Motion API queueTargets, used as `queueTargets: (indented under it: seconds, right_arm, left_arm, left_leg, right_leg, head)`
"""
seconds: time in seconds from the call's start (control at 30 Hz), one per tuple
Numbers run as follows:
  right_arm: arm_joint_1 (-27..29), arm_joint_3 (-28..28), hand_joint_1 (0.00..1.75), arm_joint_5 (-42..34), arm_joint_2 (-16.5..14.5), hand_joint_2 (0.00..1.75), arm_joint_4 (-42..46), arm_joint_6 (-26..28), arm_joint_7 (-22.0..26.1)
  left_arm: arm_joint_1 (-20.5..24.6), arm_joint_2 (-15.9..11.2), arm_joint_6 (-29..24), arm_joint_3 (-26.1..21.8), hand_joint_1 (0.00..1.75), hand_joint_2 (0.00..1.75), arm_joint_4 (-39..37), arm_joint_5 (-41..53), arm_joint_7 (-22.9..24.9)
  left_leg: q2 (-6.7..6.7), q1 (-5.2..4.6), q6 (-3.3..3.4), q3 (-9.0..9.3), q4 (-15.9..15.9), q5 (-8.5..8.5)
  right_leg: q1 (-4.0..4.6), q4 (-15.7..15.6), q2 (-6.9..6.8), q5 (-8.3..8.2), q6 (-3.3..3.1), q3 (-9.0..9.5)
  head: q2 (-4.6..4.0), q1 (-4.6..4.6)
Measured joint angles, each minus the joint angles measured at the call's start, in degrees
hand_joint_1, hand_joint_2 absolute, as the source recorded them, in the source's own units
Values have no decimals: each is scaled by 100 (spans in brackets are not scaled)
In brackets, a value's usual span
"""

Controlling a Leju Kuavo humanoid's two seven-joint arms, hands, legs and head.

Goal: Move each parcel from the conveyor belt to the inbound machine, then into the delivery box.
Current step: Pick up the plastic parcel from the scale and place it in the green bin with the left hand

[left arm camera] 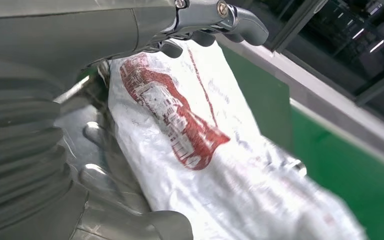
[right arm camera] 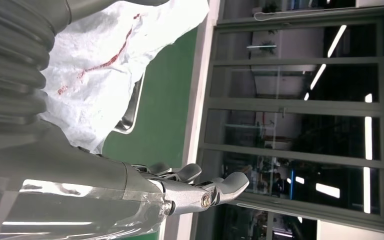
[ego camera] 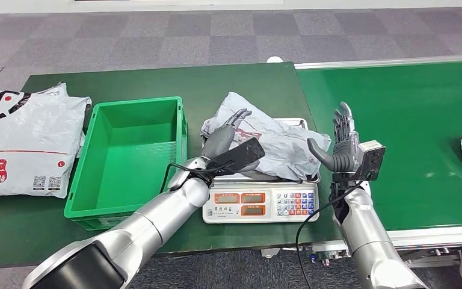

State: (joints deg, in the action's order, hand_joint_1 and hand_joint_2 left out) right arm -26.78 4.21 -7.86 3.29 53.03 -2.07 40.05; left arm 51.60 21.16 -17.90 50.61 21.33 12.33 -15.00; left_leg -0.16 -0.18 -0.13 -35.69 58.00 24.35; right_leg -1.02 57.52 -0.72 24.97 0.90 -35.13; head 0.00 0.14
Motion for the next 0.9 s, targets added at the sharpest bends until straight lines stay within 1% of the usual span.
queueTargets:
  seconds: [0.1,0.23,0.3,0.43,0.5,0.63,0.9]
  right_arm:
    - [178,-93,0,-158,-32,175,314,-12,-146]
    - [442,-221,0,-562,-63,175,797,-300,-364]
    - [518,-240,0,-640,-79,175,983,-425,-408]
    - [534,-238,0,-658,-139,175,1221,-534,-475]
    - [512,-218,0,-620,-156,175,1262,-530,-563]
    - [437,-159,0,-522,-158,175,1242,-448,-637]
    - [378,-97,0,-497,-158,175,1192,-427,-631]
  left_arm:
    - [42,0,-148,526,0,175,52,382,327]
    - [103,0,-303,1282,0,175,143,850,698]
    - [150,0,-280,1632,0,175,159,1157,896]
    - [232,0,-27,2204,0,175,195,1563,1170]
    - [239,0,0,2316,0,175,204,1492,1177]
    - [253,0,-28,2331,0,175,199,1158,1021]
    - [255,0,-33,2331,0,175,197,1107,978]
  left_leg:
    - [-2,0,1,-1,0,1]
    - [-2,-1,1,-3,0,4]
    - [0,-1,0,-3,0,5]
    - [3,0,0,-1,0,4]
    - [3,0,0,-1,-1,2]
    - [2,0,1,-1,-1,-1]
    - [0,0,1,-3,-1,0]
  right_leg:
    - [0,-1,-1,1,0,0]
    - [-1,-1,-1,1,1,0]
    - [-1,-1,1,1,1,-1]
    - [0,-1,2,1,0,-1]
    - [0,0,2,0,0,0]
    - [0,1,1,0,0,1]
    - [0,1,0,0,0,1]
  head:
    - [-1,-1]
    - [-1,2]
    - [-1,2]
    - [-2,1]
    - [-2,1]
    - [-1,1]
    - [-1,1]
